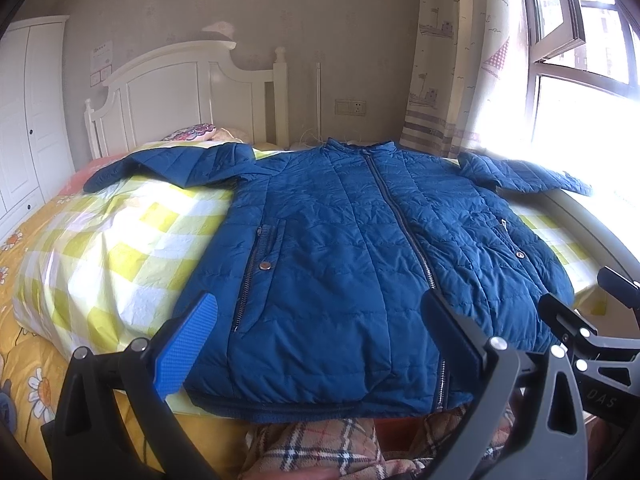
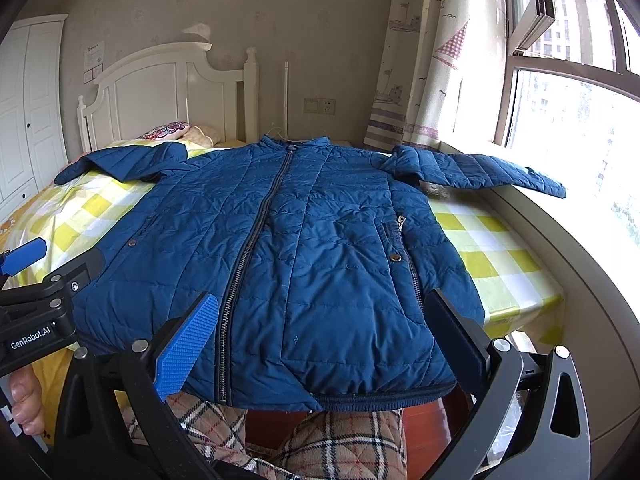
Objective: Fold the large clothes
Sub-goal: 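Grasp the jacket sleeve cuff with the right gripper and lift it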
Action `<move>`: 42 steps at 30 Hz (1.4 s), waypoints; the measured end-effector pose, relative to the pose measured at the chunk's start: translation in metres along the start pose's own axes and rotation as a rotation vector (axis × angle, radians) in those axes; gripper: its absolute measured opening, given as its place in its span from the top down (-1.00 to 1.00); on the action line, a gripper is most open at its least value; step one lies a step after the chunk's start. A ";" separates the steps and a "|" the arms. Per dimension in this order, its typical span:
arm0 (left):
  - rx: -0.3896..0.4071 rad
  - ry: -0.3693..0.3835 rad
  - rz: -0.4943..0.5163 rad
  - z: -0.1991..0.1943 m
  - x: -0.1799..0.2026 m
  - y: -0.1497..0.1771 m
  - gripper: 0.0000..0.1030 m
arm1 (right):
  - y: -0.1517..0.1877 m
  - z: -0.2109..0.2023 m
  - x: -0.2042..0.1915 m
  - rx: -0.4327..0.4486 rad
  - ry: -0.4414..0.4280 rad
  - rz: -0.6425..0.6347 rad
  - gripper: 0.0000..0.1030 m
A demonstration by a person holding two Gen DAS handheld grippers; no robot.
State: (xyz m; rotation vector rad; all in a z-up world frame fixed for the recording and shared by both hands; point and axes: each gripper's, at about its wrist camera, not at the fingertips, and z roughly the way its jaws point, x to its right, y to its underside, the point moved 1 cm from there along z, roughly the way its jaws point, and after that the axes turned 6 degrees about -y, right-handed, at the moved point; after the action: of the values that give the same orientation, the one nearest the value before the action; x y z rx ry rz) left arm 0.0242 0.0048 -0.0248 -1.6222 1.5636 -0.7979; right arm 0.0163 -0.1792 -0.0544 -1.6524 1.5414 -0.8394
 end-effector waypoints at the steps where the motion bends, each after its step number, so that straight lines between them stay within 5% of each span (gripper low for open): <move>1: -0.015 0.007 0.001 0.006 0.000 -0.001 -0.96 | -0.001 0.005 0.001 -0.006 0.003 -0.002 -0.91; 9: -0.144 -0.003 0.049 0.093 0.002 -0.053 -0.96 | -0.029 0.076 0.039 -0.085 -0.002 0.042 -0.91; 18: -0.279 -0.135 0.085 0.253 0.000 -0.133 -0.96 | -0.084 0.162 0.162 -0.148 0.086 0.314 -0.91; 24: -0.400 -0.109 0.093 0.327 -0.003 -0.134 -0.96 | -0.119 0.216 0.257 -0.130 0.139 0.514 -0.91; 29: -0.385 -0.067 0.047 0.336 -0.010 -0.126 -0.96 | -0.134 0.266 0.323 -0.153 0.173 0.681 -0.91; 37: -0.376 -0.065 0.040 0.333 -0.009 -0.123 -0.96 | -0.137 0.307 0.374 -0.154 0.222 0.855 -0.91; 39: -0.376 -0.065 0.039 0.333 -0.009 -0.123 -0.96 | -0.146 0.309 0.370 -0.117 0.194 0.834 -0.60; 40: -0.373 -0.070 0.040 0.333 -0.008 -0.123 -0.96 | -0.154 0.308 0.364 -0.100 0.202 0.803 0.05; 41: -0.371 -0.074 0.040 0.333 -0.008 -0.123 -0.96 | -0.163 0.303 0.356 -0.067 0.227 0.767 0.42; 42: -0.372 -0.072 0.037 0.333 -0.008 -0.124 -0.96 | -0.176 0.296 0.346 -0.015 0.230 0.723 0.53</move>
State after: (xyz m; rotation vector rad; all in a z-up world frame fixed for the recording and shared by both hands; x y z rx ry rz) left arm 0.3702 0.0403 -0.0996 -1.8525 1.7596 -0.4401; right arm 0.3860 -0.4977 -0.0670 -0.8963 2.1068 -0.6230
